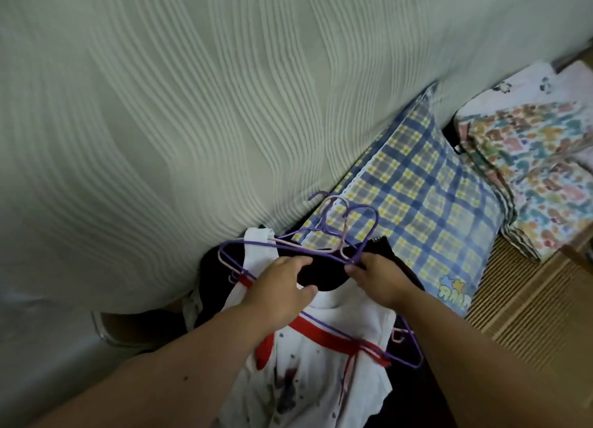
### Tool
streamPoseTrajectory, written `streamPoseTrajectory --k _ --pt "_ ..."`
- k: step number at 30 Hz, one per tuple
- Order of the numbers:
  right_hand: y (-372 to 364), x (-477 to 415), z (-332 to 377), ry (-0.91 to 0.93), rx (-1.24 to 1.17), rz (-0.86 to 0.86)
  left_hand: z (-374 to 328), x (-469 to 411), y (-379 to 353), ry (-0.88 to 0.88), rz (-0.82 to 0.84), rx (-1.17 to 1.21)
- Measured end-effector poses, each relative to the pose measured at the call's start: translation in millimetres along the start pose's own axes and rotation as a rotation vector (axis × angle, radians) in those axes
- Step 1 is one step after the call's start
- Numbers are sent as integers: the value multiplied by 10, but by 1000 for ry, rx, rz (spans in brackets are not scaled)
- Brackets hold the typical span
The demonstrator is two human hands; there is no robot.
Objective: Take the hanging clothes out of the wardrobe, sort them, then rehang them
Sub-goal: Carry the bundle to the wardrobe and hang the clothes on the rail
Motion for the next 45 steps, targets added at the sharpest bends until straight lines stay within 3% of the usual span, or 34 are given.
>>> streamPoseTrajectory --k 6,10,14,18,23,28,39,45 --pt "231 935 639 194 14 -53 -613 534 436 -149 -237 41" --pt "350 1670 1148 275 12 -105 -887 1069 778 -130 -297 108" --pt "357 2404 1618 351 22 -99 -930 1787 1109 -101 -459 148" --pt "211 3204 2061 459 77 -119 -796 2762 1488 -125 -629 198" --pt "-82 4292 2559 532 8 -46 -568 4160 1831 -161 -707 448" --pt "-228 5255 2942 605 -14 29 -474 5422 2157 -224 -812 541" --pt "-494 6789 3171 886 4 188 -796 7388 2138 -289 -1089 561" --pt "-672 7612 2778 1008 0 425 -1008 8355 1563 -202 -1313 612"
Point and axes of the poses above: each hand's wrist, its own x-axis away from the middle knuckle, its own y-axis out of the back of the hand, z = x × y, the point moved 1 cm from there along -x, towards the middle knuckle, and after that the axes turned 6 degrees about -z, right-handed, at the moved point
